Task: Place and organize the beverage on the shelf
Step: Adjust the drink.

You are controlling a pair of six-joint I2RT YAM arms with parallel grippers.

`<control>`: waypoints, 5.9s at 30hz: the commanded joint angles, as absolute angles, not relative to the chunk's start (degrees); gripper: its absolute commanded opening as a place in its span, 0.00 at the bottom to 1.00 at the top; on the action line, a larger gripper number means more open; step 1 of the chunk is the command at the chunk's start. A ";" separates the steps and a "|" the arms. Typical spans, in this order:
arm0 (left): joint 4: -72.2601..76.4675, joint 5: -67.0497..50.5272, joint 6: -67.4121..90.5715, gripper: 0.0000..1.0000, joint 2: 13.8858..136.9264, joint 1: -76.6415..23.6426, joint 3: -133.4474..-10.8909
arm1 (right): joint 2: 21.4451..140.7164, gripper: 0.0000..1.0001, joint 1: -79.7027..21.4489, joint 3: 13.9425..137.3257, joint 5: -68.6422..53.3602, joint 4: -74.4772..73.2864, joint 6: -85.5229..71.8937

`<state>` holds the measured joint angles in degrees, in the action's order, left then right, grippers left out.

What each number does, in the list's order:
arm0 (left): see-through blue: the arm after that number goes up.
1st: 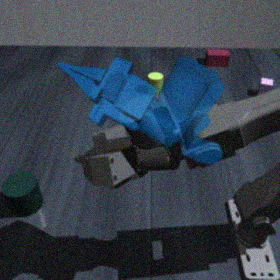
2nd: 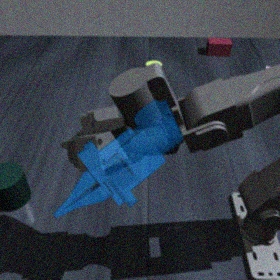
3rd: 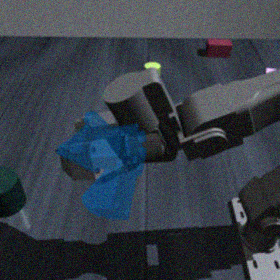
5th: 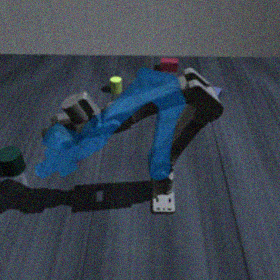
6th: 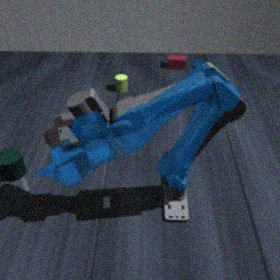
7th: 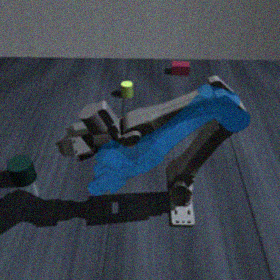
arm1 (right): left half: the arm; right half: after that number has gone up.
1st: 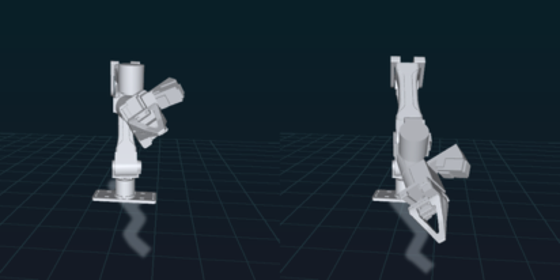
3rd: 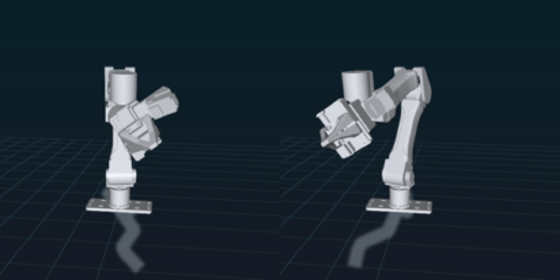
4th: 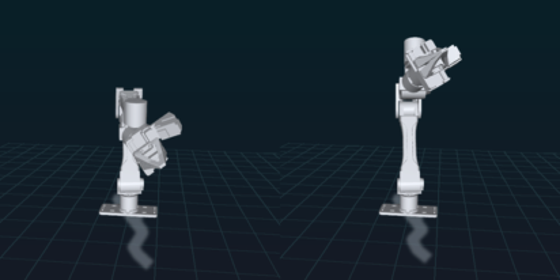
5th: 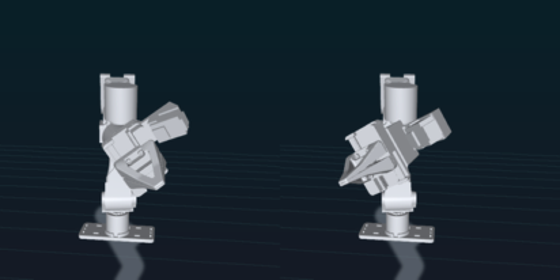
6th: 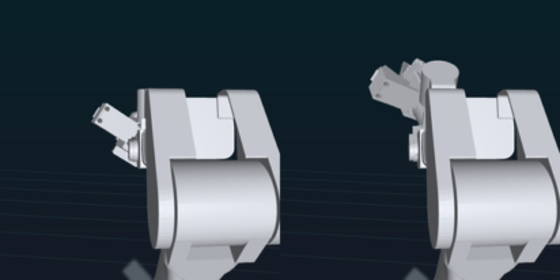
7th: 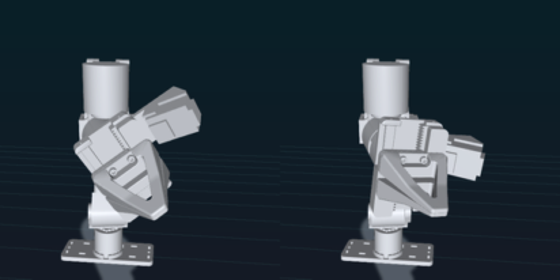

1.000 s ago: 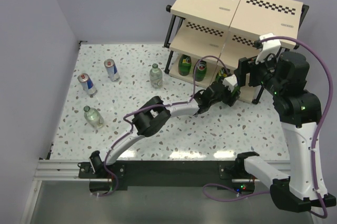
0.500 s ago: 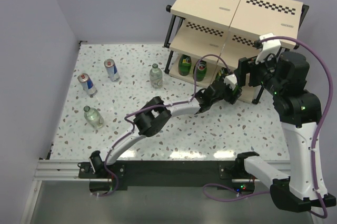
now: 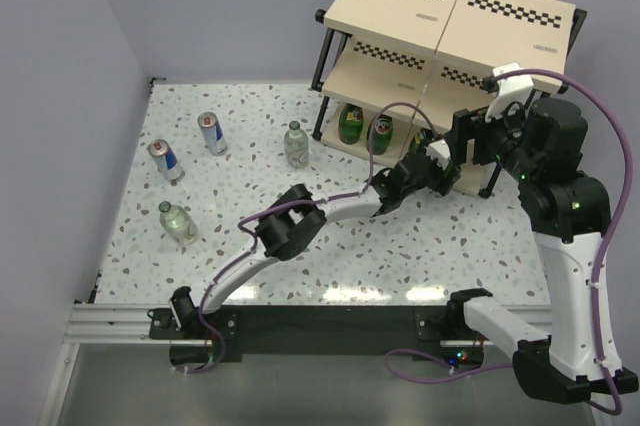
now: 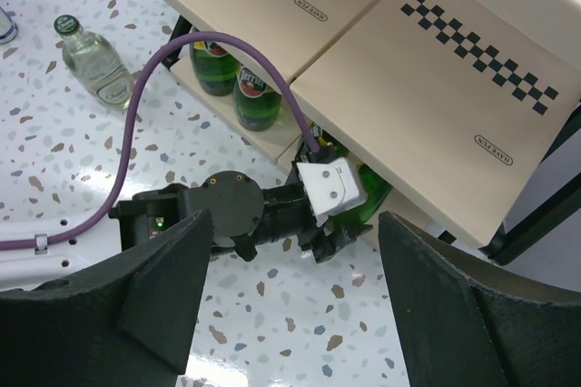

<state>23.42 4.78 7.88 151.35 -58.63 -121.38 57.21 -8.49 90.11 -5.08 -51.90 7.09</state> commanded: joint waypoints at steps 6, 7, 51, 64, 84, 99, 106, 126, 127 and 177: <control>39.28 6.94 6.77 0.00 149.50 -58.01 -125.24 | 56.60 0.77 -8.17 92.20 -4.92 -50.98 6.86; 39.81 6.94 6.68 0.00 149.68 -58.01 -125.33 | 56.60 0.77 -8.26 92.20 -4.92 -50.98 6.94; 46.49 10.72 6.42 0.01 156.71 -58.97 -125.95 | 56.69 0.77 -8.17 91.76 -5.63 -51.06 7.38; 46.85 10.72 6.42 0.10 157.68 -59.33 -126.48 | 56.60 0.77 -8.17 91.76 -5.71 -50.98 7.47; 47.28 9.49 6.59 0.35 156.36 -59.41 -124.01 | 56.34 0.77 -8.17 92.02 -5.45 -51.07 7.47; 48.78 8.97 7.03 0.42 154.34 -59.50 -119.97 | 55.90 0.77 -8.17 92.11 -5.36 -51.24 7.56; 49.31 8.88 7.03 0.42 153.90 -59.59 -118.92 | 55.81 0.77 -8.26 92.20 -5.27 -51.24 7.56; 53.35 6.77 7.03 0.37 153.02 -59.68 -116.19 | 55.37 0.78 -8.09 92.72 -5.27 -51.59 7.82; 53.61 6.51 6.94 0.37 153.10 -59.68 -116.28 | 55.37 0.78 -8.09 92.81 -5.27 -51.59 7.74; 57.13 1.15 7.30 0.00 151.79 -59.41 -113.29 | 55.11 0.78 -8.17 92.81 -5.01 -51.77 7.91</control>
<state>53.06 5.76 8.16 156.66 -58.50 -114.45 55.83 -8.29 90.87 -5.48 -52.31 7.55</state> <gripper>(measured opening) 0.760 0.776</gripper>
